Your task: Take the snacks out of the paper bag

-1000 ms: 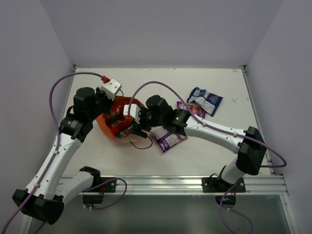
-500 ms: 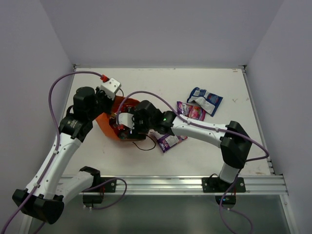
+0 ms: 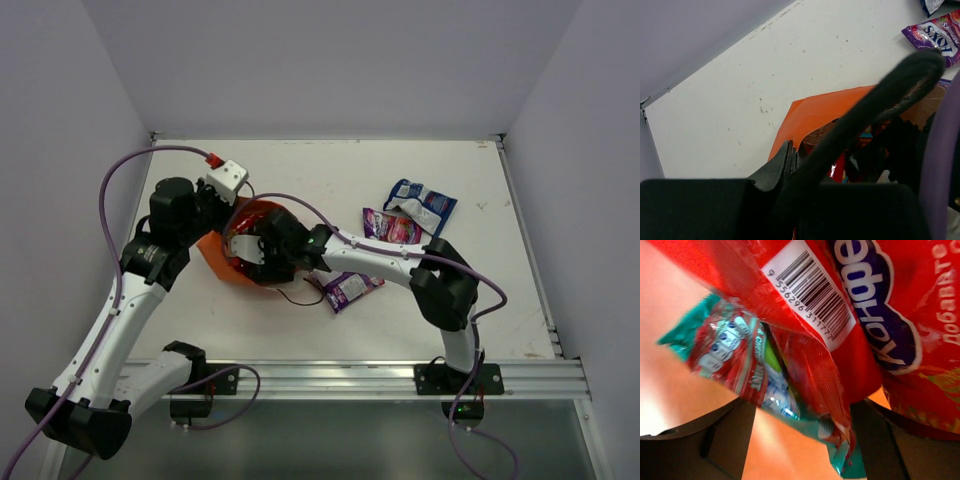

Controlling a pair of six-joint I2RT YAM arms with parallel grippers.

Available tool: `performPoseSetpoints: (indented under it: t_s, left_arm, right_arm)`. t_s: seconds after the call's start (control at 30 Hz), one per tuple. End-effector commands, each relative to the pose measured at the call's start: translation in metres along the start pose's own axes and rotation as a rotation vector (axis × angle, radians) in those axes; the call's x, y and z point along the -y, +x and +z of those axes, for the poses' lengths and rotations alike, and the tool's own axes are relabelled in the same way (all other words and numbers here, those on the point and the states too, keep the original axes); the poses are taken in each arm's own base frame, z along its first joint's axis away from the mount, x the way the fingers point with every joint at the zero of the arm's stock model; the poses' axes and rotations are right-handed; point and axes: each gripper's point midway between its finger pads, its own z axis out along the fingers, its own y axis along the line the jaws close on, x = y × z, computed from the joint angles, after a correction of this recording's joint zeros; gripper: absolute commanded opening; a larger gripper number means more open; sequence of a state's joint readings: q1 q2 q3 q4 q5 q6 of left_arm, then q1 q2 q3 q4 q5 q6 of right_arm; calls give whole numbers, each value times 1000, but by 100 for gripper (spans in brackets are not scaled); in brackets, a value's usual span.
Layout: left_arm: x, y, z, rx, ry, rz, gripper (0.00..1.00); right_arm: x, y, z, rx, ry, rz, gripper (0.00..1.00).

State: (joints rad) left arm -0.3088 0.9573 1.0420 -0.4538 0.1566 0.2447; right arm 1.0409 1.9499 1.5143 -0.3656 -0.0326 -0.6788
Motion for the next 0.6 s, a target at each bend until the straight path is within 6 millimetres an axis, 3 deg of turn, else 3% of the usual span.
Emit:
performPoseSetpoints:
  t_s: [0.0,0.13,0.17,0.2,0.37,0.43,0.57]
  left_arm:
    - [-6,-46,-10,144,-12,13,0]
    - [-7,-46,-11,143,-20,11,0]
    - [-7,-46,-11,142,-20,13,0]
    - [-7,-46,-11,142,-20,13,0]
    - [-8,-44,-11,136,-25,14,0]
    - [-9,-42,-11,128,-34,15,0]
    - [-12,-40,-12,125,-47,18,0]
  right_arm:
    - [-7,35,7,-181,-9,-8,77]
    - [-3,47,14,-245,31,16,62]
    - [-2,48,13,-248,38,23,51]
    - [-1,47,12,-244,43,40,46]
    - [6,38,-1,-219,73,58,35]
    - [12,34,-11,-203,101,61,24]
    - [22,23,-32,-162,149,69,19]
